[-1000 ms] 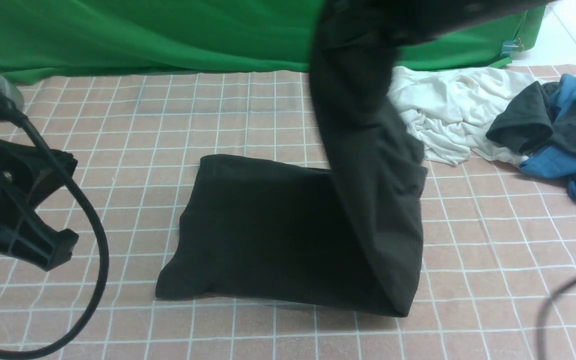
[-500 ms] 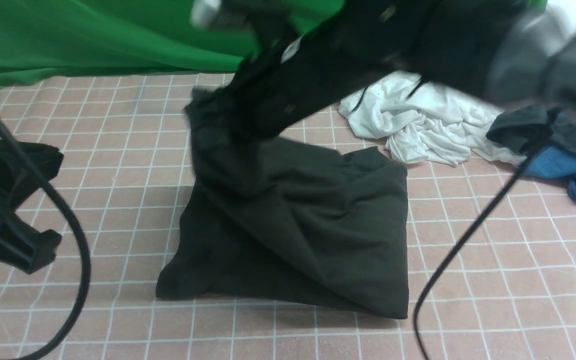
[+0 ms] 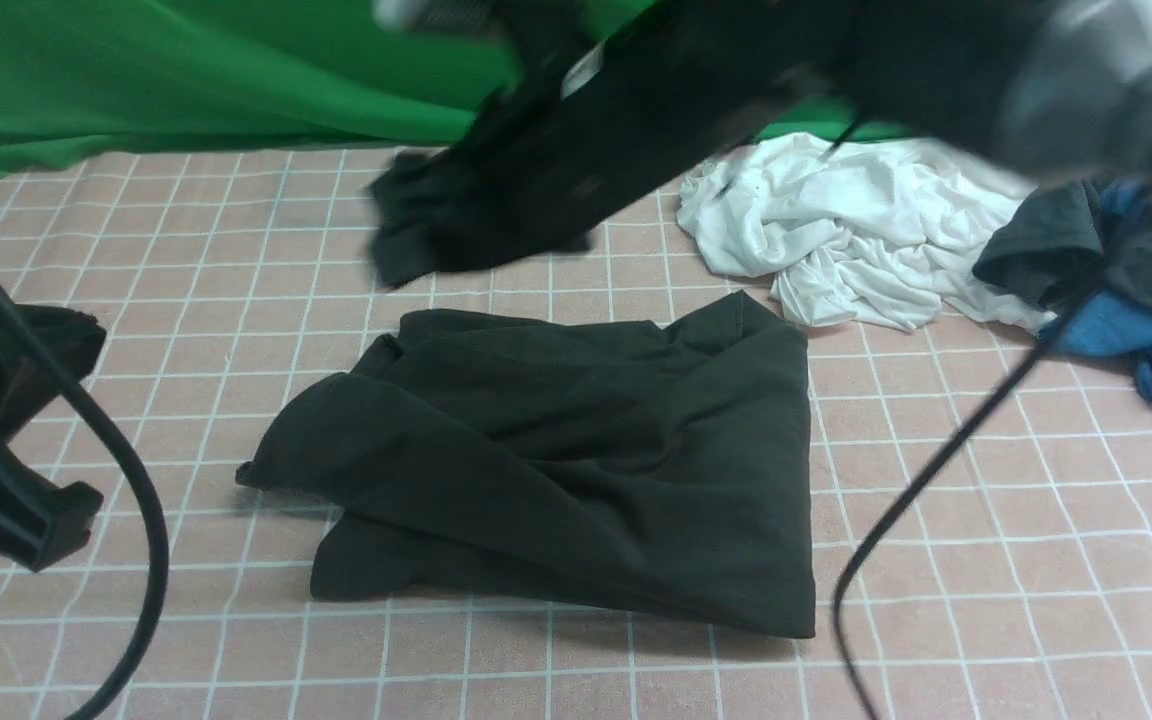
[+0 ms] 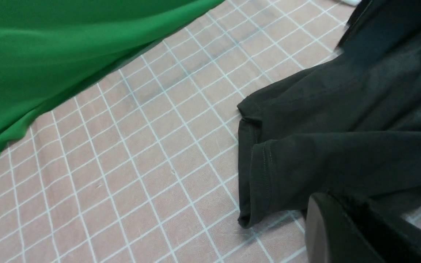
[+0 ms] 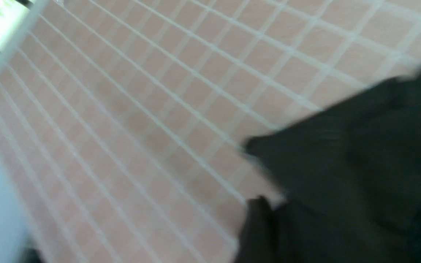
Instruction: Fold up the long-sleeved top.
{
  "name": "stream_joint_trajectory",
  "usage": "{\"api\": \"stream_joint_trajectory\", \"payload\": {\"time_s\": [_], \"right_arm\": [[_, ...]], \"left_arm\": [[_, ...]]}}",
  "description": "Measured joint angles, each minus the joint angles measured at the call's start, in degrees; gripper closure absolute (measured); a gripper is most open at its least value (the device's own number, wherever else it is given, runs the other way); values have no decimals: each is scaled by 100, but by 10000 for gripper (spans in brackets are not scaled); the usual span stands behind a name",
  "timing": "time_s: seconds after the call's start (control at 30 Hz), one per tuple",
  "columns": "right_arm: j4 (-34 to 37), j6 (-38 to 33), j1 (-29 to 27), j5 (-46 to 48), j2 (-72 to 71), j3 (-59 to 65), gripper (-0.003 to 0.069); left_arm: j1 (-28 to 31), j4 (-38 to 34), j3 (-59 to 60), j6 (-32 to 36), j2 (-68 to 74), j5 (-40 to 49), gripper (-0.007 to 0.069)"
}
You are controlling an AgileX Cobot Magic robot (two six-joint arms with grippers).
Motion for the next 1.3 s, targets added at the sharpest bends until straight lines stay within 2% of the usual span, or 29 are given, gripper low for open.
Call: {"api": "stream_joint_trajectory", "payload": {"time_s": [0.07,0.17,0.2,0.23,0.27,0.4,0.6,0.87,1.13,1.3], "right_arm": [[-896,69,-39,501,-263,-12,356],[-1427,148,-39,554,-370,282,535],[-1503,148,-25,359,-341,470,578],[-1521,139,-17,192,-322,550,589],[-1576,13,39,-382,-149,887,619],[-1607,-243,224,-999,402,1180,627],[-1601,-451,387,-1126,944,1224,627],[-1039,-1087,714,-555,998,1224,627],[-901,-1195,1267,-373,998,1224,627],[-870,-1189,1486,143,998,1224,627]], "left_arm": [[0,84,0,-118,0,-38,604],[0,148,0,-249,0,-76,604],[0,172,0,-252,0,-83,604],[0,176,0,-252,0,-90,604],[0,178,0,-261,0,-110,604],[0,165,0,-276,0,-109,604],[0,147,0,-276,0,-109,604],[0,128,0,-276,0,-201,604],[0,122,0,-276,0,-197,604],[0,122,0,-276,0,-144,604]]}}
